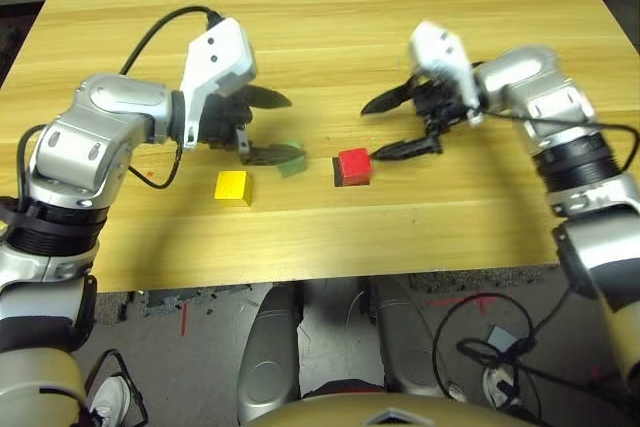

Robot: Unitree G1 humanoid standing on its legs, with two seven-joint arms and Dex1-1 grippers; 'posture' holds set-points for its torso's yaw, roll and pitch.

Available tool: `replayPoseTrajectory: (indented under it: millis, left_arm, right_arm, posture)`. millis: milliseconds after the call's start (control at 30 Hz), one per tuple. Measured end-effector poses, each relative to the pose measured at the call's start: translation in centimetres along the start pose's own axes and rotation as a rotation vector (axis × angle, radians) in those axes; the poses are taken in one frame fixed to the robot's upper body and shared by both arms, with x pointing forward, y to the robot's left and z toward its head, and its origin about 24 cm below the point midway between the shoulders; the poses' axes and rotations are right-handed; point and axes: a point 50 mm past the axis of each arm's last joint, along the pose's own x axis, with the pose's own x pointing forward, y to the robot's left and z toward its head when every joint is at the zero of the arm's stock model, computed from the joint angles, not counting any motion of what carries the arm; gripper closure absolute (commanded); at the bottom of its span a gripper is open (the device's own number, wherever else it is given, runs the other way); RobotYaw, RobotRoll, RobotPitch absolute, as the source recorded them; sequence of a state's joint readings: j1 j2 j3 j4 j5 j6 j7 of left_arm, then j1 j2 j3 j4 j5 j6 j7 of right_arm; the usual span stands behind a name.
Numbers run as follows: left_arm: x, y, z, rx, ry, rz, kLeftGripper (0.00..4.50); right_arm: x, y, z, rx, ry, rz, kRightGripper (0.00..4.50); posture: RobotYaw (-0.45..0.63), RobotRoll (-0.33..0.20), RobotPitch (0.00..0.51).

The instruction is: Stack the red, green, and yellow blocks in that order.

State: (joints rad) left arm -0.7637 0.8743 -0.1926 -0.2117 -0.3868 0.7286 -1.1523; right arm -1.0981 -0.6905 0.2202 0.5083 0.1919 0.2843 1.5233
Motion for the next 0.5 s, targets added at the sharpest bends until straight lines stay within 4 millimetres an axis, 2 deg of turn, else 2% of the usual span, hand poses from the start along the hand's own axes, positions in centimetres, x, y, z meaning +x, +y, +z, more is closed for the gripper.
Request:
replayPoseTrajectory:
  millis: [133,500]
  left_arm:
    - [0.6,-0.4,0.2,-0.002,0.039,-0.021,0.00]
    - [1.8,0.0,-1.1,-0.003,0.120,0.028,0.00]
  right_arm:
    - [-1.0,-0.4,-0.9,0.030,0.020,-0.063,0.06]
    - [-1.1,-0.2,-0.8,0.041,0.000,-0.114,0.06]
  posture:
    - [0.21,-0.026,0.269]
    - [0.18,-0.018,0.288]
